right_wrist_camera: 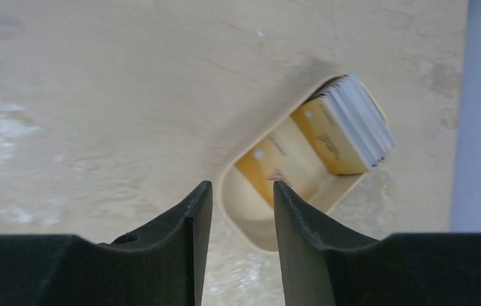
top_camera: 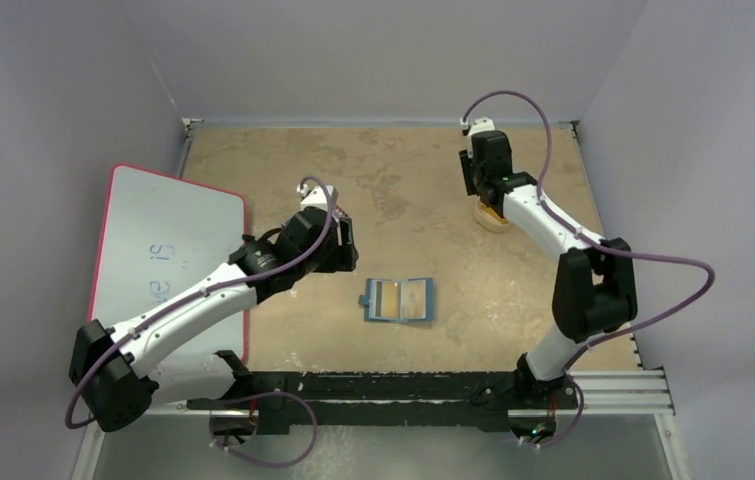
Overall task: Put the credit cards into the card holder
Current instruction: Pick up the credit card from the storage box.
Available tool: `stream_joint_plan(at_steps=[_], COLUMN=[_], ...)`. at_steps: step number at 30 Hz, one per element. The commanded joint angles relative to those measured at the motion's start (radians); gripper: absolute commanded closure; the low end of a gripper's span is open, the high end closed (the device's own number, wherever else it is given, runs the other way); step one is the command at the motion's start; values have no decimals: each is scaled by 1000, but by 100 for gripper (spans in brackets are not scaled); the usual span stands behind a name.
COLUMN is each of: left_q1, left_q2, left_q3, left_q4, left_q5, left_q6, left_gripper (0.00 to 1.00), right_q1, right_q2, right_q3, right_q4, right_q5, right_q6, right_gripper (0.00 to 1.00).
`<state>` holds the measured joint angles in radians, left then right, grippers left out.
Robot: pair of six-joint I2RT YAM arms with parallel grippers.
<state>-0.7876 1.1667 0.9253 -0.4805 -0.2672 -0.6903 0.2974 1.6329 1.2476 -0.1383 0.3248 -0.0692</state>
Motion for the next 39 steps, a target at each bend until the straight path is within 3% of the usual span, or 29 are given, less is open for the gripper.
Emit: stream_joint_plan(at_steps=[1, 5, 17, 39], left_q1=[2, 2, 3, 2], left_q2=[-54, -105, -119, -139], left_q3=[90, 61, 33, 26], left_q4=[-105, -103, -112, -126], left_q5=[26, -1, -26, -55], left_q6=[121, 171, 172, 176], left_gripper=[36, 36, 36, 36], right_q1=[-69, -98, -180, -213], right_q2=[66, 130, 275, 398], right_q3=[64, 69, 140, 216], right_q4=[9, 36, 76, 72], right_q5=[72, 113, 210, 223], right_q6=[-150, -256, -441, -492], right_gripper=[57, 60, 52, 50])
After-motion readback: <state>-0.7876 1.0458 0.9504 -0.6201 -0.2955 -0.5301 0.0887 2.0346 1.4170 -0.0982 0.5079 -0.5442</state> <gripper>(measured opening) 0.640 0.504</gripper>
